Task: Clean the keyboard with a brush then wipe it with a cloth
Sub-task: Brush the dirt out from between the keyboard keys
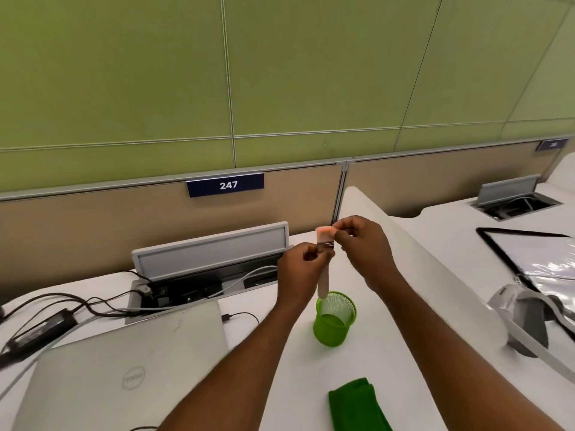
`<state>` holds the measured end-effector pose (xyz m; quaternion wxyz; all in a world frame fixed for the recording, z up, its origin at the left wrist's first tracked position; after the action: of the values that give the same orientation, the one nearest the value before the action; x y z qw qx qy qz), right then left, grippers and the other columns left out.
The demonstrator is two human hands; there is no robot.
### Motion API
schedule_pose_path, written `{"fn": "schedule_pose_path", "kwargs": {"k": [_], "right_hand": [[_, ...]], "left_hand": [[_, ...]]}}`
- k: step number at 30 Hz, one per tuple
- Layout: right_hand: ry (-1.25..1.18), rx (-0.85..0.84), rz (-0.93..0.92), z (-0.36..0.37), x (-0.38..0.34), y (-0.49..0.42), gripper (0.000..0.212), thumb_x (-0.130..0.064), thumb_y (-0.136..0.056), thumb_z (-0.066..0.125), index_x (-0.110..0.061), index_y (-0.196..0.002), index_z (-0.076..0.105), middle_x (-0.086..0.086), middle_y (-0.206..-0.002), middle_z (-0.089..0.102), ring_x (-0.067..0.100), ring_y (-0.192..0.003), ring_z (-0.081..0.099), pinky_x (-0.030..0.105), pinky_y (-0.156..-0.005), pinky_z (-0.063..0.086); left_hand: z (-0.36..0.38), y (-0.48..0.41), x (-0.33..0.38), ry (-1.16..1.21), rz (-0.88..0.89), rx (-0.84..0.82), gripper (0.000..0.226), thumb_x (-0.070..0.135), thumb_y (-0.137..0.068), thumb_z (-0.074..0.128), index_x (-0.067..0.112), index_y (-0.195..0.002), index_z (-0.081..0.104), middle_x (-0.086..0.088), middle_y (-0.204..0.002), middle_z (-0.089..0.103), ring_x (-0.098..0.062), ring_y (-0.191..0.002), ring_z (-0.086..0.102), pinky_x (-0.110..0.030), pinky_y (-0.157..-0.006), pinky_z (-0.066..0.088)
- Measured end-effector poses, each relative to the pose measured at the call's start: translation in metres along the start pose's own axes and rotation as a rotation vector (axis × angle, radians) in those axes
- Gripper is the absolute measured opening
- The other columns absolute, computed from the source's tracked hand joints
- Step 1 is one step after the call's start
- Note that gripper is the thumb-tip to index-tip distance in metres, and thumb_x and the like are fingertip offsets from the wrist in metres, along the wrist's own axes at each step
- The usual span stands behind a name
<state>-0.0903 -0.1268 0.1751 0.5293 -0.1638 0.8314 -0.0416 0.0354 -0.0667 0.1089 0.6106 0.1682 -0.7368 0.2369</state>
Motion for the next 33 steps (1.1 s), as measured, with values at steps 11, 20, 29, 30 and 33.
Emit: {"fn": "schedule_pose_path", "kwargs": {"k": [11, 20, 29, 30, 33], "right_hand": [[-1.016, -0.119, 0.611, 0.083, 0.019, 0.103, 0.039, -0.044, -0.095, 0.054, -0.007, -0.104, 0.064, 0.009, -0.078, 0.064, 0.019, -0.064, 0.056, 0.031, -0.063, 0.049], [-1.354, -0.117, 0.695, 0.146, -0.028, 0.134, 0.019, -0.02, -0.096, 0.058, -0.015, -0.078, 0.06, -0.003, -0.06, 0.05, 0.003, -0.043, 0.047, 0.014, -0.042, 0.042], [-1.214, -0.169, 0.766, 0.185, -0.046, 0.214, 0.016, -0.024, -0.096, 0.06, -0.014, -0.083, 0.058, 0.001, -0.059, 0.054, 0.007, -0.042, 0.047, 0.017, -0.041, 0.04], [-1.173, -0.182, 0.777, 0.191, -0.045, 0.225, 0.016, -0.024, -0.096, 0.061, -0.015, -0.084, 0.058, 0.0, -0.059, 0.053, 0.007, -0.042, 0.046, 0.017, -0.041, 0.039], [-1.059, -0.204, 0.803, 0.214, -0.047, 0.271, 0.013, -0.023, -0.095, 0.063, -0.015, -0.086, 0.058, -0.001, -0.058, 0.048, 0.006, -0.043, 0.041, 0.017, -0.04, 0.036]], "left_hand": [[-0.068, 0.022, 0.007, 0.455, -0.254, 0.188, 0.008, 0.015, -0.092, 0.073, 0.009, -0.094, 0.067, -0.009, -0.073, 0.071, -0.014, -0.056, 0.065, -0.026, -0.057, 0.057], [-0.115, 0.07, -0.013, 0.494, -0.444, 0.113, 0.009, 0.018, -0.09, 0.075, 0.011, -0.091, 0.07, 0.0, -0.066, 0.065, -0.006, -0.051, 0.056, -0.018, -0.052, 0.047], [-0.253, 0.149, -0.051, -0.03, -0.335, 0.202, 0.034, 0.041, -0.088, 0.077, 0.022, -0.114, 0.067, 0.002, -0.1, 0.072, -0.018, -0.095, 0.068, -0.035, -0.084, 0.055], [-0.268, 0.159, -0.055, -0.096, -0.306, 0.204, 0.034, 0.04, -0.089, 0.075, 0.021, -0.116, 0.066, 0.004, -0.101, 0.071, -0.016, -0.095, 0.067, -0.029, -0.081, 0.055], [-0.313, 0.195, -0.069, -0.28, -0.272, 0.19, 0.038, 0.037, -0.094, 0.071, 0.019, -0.126, 0.062, 0.009, -0.108, 0.064, -0.007, -0.095, 0.059, -0.007, -0.07, 0.042]]}}
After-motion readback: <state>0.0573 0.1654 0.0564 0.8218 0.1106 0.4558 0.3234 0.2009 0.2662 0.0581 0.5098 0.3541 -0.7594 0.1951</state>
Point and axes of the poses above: each hand's wrist, its own y-axis away from the middle knuckle, its own z-axis out of the palm, x = y × z, the point moved 5 cm from there along -y, towards the middle knuckle
